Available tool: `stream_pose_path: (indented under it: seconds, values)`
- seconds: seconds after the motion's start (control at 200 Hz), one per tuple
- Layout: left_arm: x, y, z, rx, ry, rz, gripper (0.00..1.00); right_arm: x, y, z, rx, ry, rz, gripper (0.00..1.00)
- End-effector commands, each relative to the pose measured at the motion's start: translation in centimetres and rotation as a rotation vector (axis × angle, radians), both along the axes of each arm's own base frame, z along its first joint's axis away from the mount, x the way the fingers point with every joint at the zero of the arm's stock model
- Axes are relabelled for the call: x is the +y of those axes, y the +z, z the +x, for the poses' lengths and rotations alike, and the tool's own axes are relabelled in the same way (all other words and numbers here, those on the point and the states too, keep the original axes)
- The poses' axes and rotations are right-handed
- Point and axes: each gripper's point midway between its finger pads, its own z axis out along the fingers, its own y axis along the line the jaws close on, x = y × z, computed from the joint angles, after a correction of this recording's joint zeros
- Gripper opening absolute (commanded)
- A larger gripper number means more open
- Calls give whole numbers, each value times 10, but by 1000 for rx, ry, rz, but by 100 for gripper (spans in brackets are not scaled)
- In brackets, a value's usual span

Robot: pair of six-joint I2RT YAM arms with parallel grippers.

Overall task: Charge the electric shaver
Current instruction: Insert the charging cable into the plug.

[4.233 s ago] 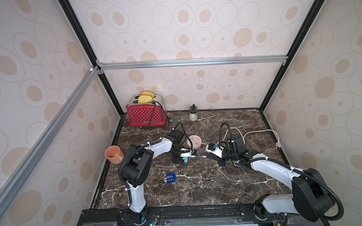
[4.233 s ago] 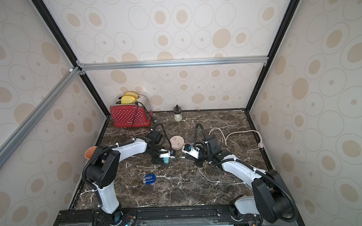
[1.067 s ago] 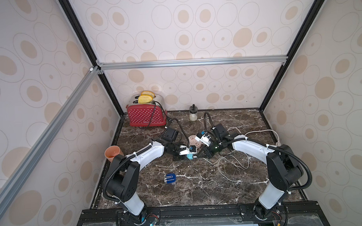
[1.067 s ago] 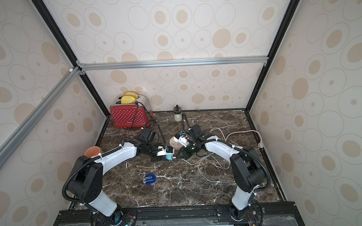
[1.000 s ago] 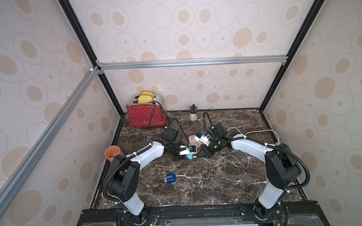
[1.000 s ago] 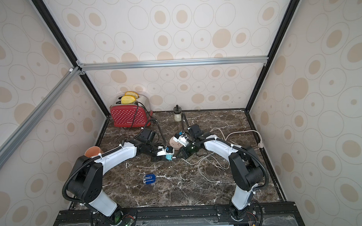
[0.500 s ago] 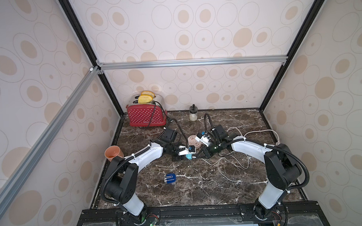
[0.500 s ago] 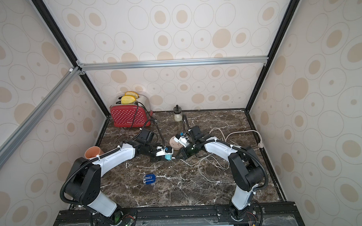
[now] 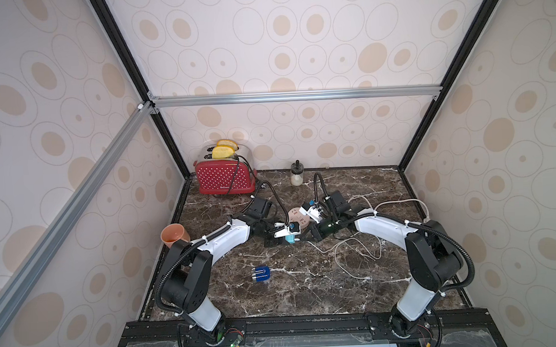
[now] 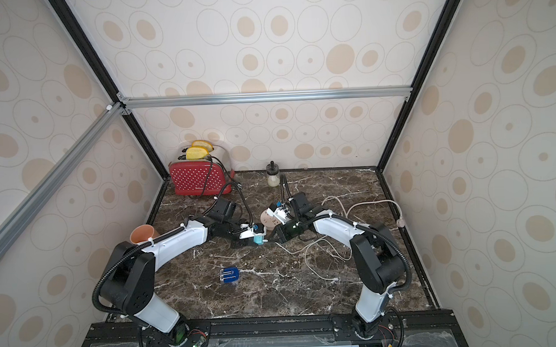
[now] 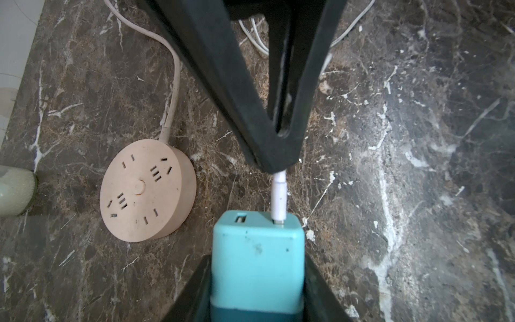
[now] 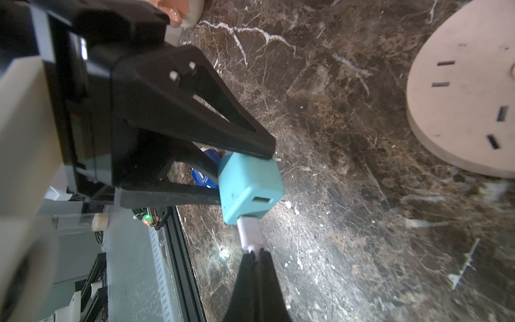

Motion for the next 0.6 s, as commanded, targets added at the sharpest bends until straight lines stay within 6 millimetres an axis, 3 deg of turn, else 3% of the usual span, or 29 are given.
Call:
stream_pose_path:
  seconds: [0.0, 0.17, 0.33, 0.391, 0.521, 0.596]
  values:
    - [-34, 45, -7, -60, -106, -181, 0, 27, 20, 2, -57, 44, 88, 0]
    - [-35, 42, -8, -57, -103, -177, 0, 37, 30, 6, -51, 58, 115, 0]
    - [-23, 32, -8, -71, -88, -111, 0, 20, 28, 1, -20, 23, 81, 1]
    - [-17, 27, -7, -70, -81, -78, 0, 6, 29, 1, -1, -22, 68, 11]
    - [-8, 25, -3, -80, -48, -62, 0, -20, 42, -5, -31, -110, 55, 47]
    - [-6, 24, 3, -95, -23, -55, 0, -26, 54, -11, -37, -150, 80, 59]
